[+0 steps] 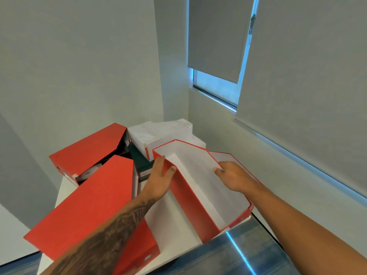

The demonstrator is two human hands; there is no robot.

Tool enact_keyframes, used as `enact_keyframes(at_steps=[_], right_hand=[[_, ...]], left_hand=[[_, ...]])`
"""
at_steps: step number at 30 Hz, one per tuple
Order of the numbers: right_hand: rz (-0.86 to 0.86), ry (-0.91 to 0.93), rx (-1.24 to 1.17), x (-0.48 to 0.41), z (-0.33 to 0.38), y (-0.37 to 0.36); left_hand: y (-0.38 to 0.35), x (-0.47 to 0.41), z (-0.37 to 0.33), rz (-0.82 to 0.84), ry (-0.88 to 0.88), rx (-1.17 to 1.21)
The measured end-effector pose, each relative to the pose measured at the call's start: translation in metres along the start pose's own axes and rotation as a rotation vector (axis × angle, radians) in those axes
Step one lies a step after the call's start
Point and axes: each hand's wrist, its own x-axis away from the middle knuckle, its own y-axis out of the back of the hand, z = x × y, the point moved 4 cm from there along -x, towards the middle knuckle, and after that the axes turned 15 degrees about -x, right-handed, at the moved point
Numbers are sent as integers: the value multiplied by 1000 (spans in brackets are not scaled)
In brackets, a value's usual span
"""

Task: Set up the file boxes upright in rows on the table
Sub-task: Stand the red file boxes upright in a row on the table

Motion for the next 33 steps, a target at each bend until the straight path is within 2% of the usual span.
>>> enact_keyframes(at_steps=[3, 5, 7, 11, 16, 20, 22, 24, 29, 33], right_hand=[[-30, -65, -28, -8, -9, -13], [-29, -98, -33, -13, -12, -23], [-24, -134, -25, -16, -17, -33], [-8, -176, 10, -17, -29, -45], [83, -90, -6, -24, -37, -44], [-97, 25, -89, -43, -61, -13], [-186, -21, -53, -53, -86, 5], [-214, -145, 13, -59, -115, 21], [-71, -354, 45, -62, -173, 29], [-5, -325, 82, -68, -196, 25]], left_hand=[[-22, 6, 4, 223, 297, 282], [-37, 7, 5, 367, 370, 366], [-49, 1, 10, 398, 438, 414], [-73, -6, 17, 408, 511, 339], [-90, -16, 27, 364, 522, 263], [-106, -25, 33, 346, 540, 221], [-115, -26, 32, 332, 545, 186], [-121, -28, 33, 303, 550, 150], [-135, -39, 35, 228, 575, 136], [-146, -45, 31, 126, 569, 175]])
